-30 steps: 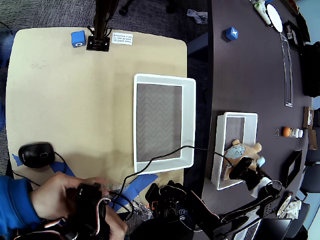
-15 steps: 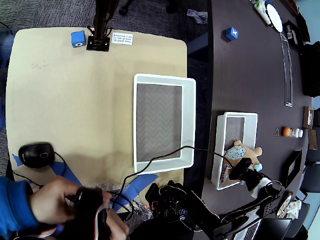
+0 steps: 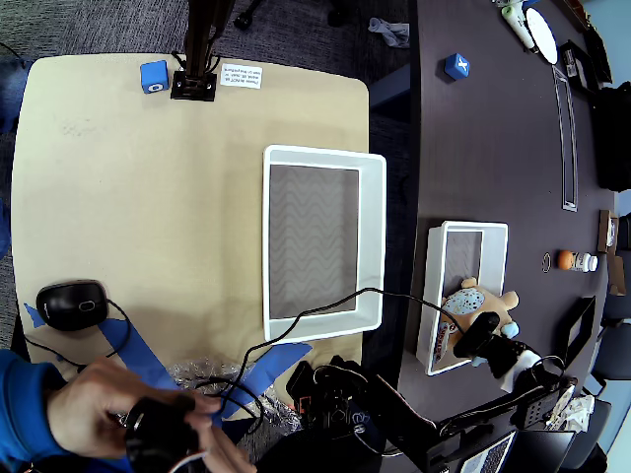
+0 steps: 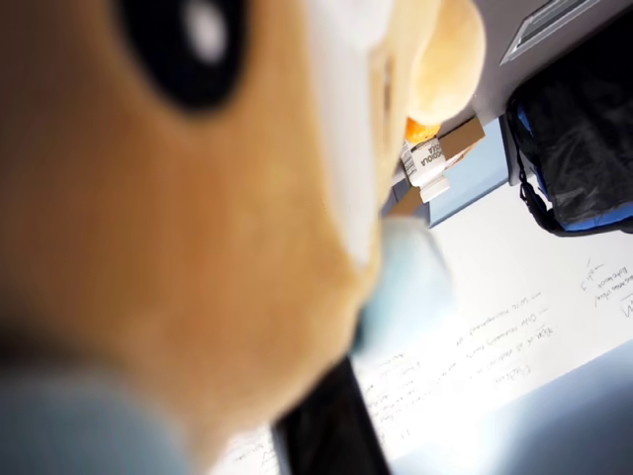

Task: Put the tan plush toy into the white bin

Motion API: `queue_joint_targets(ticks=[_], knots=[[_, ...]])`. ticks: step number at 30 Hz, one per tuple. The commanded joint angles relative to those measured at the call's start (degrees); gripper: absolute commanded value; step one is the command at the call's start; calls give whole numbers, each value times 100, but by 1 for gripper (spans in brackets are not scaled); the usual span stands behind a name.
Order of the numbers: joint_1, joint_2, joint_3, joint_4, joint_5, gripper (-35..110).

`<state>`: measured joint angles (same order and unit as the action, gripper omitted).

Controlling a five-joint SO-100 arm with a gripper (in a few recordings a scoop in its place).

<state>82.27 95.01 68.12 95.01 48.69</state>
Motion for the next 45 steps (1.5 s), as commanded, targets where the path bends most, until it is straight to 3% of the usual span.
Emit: queue_joint_targets(ticks=[1,30,45], knots=[[35,246,-404,229,-62,0],[-378,738,-782,431,-343,0],[-466,896,-2180,457,-431,0]])
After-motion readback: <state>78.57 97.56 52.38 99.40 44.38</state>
